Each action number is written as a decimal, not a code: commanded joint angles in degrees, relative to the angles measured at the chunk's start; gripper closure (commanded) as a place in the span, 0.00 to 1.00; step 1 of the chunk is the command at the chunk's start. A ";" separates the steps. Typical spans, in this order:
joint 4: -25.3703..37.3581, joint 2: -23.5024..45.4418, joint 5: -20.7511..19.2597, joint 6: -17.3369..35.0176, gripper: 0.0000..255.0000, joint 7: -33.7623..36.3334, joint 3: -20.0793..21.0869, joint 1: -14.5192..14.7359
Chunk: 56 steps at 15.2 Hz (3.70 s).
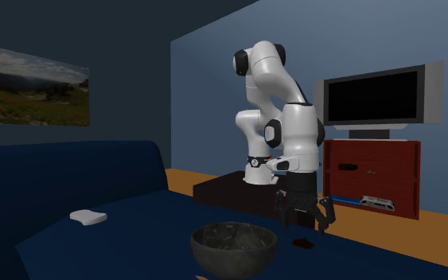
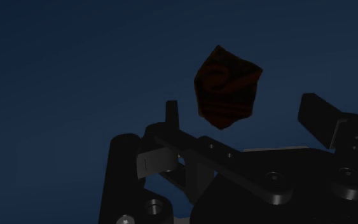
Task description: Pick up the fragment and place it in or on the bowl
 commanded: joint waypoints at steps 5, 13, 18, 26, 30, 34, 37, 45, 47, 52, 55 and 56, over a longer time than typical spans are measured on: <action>0.07 0.23 -0.12 0.19 0.00 0.06 -0.12 0.07; 0.07 0.22 -0.11 0.18 1.00 0.06 -0.12 0.07; -2.41 -1.31 2.05 0.88 0.00 -6.48 3.98 -4.33; -3.38 1.90 1.89 4.34 0.00 -11.91 6.15 -7.15; -2.90 3.12 1.35 5.14 0.00 -11.49 5.36 -6.39; -2.89 3.12 1.35 5.14 0.00 -11.49 5.36 -6.39; -2.90 3.12 1.35 5.13 1.00 -11.50 5.37 -6.40; -2.90 3.13 1.34 5.14 1.00 -11.48 5.36 -6.40; -3.40 1.61 2.04 4.08 1.00 -11.90 6.36 -7.21; -2.06 -1.46 -5.95 3.65 0.00 -1.32 -3.29 5.07; -0.08 -1.72 -13.00 2.66 0.00 7.00 -10.05 13.58; 0.28 -0.91 -13.36 3.12 0.00 7.28 -10.38 13.75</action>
